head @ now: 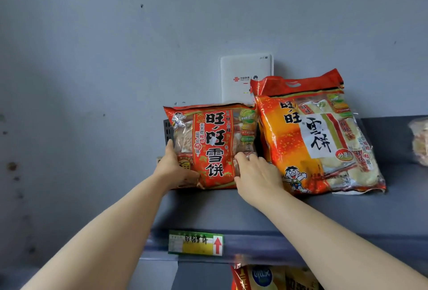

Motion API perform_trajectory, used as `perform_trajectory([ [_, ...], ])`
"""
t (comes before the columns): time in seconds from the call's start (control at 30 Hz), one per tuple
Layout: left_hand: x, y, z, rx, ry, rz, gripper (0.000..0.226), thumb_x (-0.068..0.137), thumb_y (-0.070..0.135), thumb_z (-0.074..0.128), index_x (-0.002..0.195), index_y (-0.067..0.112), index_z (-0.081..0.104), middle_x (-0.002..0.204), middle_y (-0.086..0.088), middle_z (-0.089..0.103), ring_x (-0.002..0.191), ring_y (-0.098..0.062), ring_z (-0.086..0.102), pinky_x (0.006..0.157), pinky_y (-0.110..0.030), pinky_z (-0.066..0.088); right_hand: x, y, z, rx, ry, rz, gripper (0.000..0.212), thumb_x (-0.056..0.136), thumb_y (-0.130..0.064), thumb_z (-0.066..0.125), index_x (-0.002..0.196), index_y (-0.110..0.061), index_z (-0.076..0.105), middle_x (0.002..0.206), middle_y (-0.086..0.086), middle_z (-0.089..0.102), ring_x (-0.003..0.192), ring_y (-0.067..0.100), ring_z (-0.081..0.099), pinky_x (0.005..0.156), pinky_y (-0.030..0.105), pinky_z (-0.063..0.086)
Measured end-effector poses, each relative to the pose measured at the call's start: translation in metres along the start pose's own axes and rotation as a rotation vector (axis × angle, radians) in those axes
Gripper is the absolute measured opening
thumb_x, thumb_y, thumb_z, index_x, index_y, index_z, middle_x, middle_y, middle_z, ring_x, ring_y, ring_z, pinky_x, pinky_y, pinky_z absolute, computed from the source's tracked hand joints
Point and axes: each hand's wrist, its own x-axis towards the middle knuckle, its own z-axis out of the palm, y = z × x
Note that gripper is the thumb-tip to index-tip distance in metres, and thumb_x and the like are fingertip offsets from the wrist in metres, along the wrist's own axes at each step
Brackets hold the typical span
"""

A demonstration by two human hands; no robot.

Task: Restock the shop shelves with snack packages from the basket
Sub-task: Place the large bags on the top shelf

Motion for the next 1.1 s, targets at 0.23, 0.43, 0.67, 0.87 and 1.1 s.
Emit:
perform_trajectory([
  [0.23, -0.017, 0.017, 0.010, -0.171, -0.032, -0.119, 0.105, 0.078, -0.002, 0.076, 0.152, 0.015, 0.004, 0.141, -0.018, 0.043, 0.118, -0.031, 0.052, 0.097, -0.041, 0.047, -0.004, 0.002, -0.005, 0.002, -0.024, -0.022, 0.052, 0.095, -0.039, 0.056, 0.140, -0.023, 0.035, 0.139, 0.007, 0.045, 0.121, 0.026, 0.051, 0.088, 0.038, 0.049],
  [0.43, -0.016, 0.022, 0.008, -0.284, 0.092, -0.062, 0.126, 0.059, 0.010, 0.080, 0.154, 0.024, -0.002, 0.146, -0.015, 0.041, 0.129, -0.034, 0.047, 0.106, -0.056, 0.041, -0.006, 0.008, -0.013, -0.030, 0.008, -0.036, 0.051, 0.096, -0.040, 0.053, 0.141, -0.023, 0.037, 0.140, 0.005, 0.046, 0.123, 0.025, 0.048, 0.090, 0.038, 0.046],
  [0.67, -0.056, 0.061, 0.027, 0.454, 0.371, 0.495, 0.086, 0.078, 0.027, 0.065, 0.152, 0.026, 0.021, 0.164, -0.002, 0.009, 0.151, -0.023, 0.002, 0.121, -0.054, 0.005, -0.013, 0.035, -0.027, 0.008, 0.208, 0.008, 0.057, 0.100, -0.037, 0.045, 0.151, -0.025, 0.021, 0.160, 0.003, 0.019, 0.148, 0.024, 0.014, 0.114, 0.043, 0.025],
  [0.87, -0.075, 0.114, 0.089, 0.595, 0.310, 0.690, 0.038, 0.089, 0.030, 0.055, 0.126, 0.023, 0.062, 0.140, 0.002, 0.054, 0.133, -0.022, 0.038, 0.107, -0.042, 0.036, -0.019, 0.114, -0.038, 0.012, 0.172, 0.133, 0.061, 0.100, -0.038, 0.044, 0.153, -0.022, 0.017, 0.161, 0.008, 0.014, 0.149, 0.028, 0.009, 0.117, 0.049, 0.018],
  [1.1, -0.078, 0.163, 0.152, 0.290, 0.069, 0.273, 0.092, 0.074, 0.063, 0.073, 0.136, 0.013, 0.028, 0.124, -0.003, 0.058, 0.111, -0.027, 0.061, 0.085, -0.040, 0.053, -0.007, 0.216, -0.046, 0.326, 0.121, 0.426, 0.099, 0.090, -0.057, 0.055, 0.155, -0.013, -0.004, 0.163, 0.014, 0.003, 0.150, 0.031, 0.005, 0.117, 0.050, 0.021],
])
